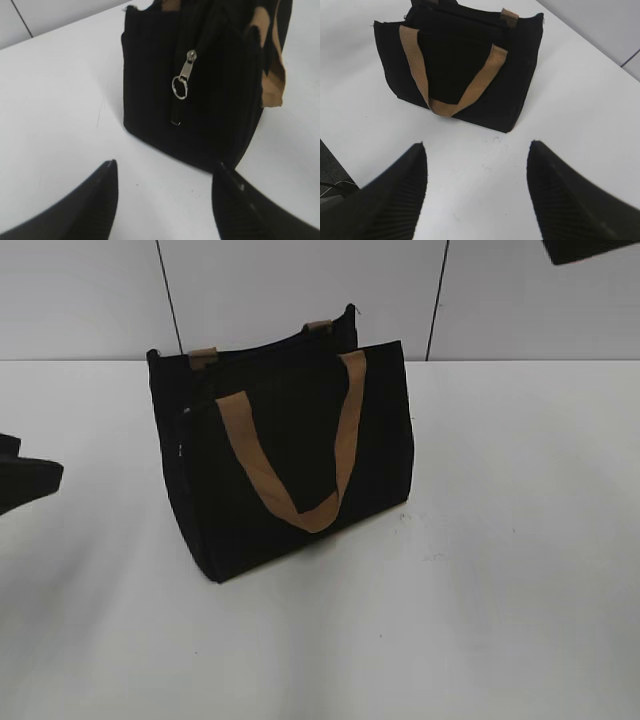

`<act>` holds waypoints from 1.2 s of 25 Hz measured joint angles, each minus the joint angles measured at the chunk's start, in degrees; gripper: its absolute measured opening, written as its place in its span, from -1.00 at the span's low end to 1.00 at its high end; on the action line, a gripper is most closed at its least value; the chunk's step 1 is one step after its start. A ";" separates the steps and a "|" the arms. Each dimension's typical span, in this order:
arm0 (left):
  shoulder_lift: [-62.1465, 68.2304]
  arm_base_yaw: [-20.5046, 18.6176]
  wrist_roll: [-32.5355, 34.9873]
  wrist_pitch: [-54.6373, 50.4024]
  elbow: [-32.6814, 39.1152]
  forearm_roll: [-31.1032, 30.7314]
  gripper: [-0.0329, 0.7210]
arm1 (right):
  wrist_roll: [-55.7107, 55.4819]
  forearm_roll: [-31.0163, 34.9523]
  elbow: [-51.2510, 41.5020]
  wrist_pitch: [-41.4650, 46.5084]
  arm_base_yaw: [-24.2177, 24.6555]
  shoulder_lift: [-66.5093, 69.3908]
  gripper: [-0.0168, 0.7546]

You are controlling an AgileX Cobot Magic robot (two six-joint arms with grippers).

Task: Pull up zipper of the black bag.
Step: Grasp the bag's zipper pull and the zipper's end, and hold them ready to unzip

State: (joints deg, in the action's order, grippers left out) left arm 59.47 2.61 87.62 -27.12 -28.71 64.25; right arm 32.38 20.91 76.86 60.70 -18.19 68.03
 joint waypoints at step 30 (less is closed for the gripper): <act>32.85 0.00 60.45 -8.83 -5.24 34.76 0.25 | 1.31 -2.00 5.75 -4.60 -8.08 9.96 0.25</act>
State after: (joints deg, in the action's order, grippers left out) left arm 92.32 2.61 148.07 -35.95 -33.95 99.01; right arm 33.69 18.91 82.61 56.10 -26.27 77.99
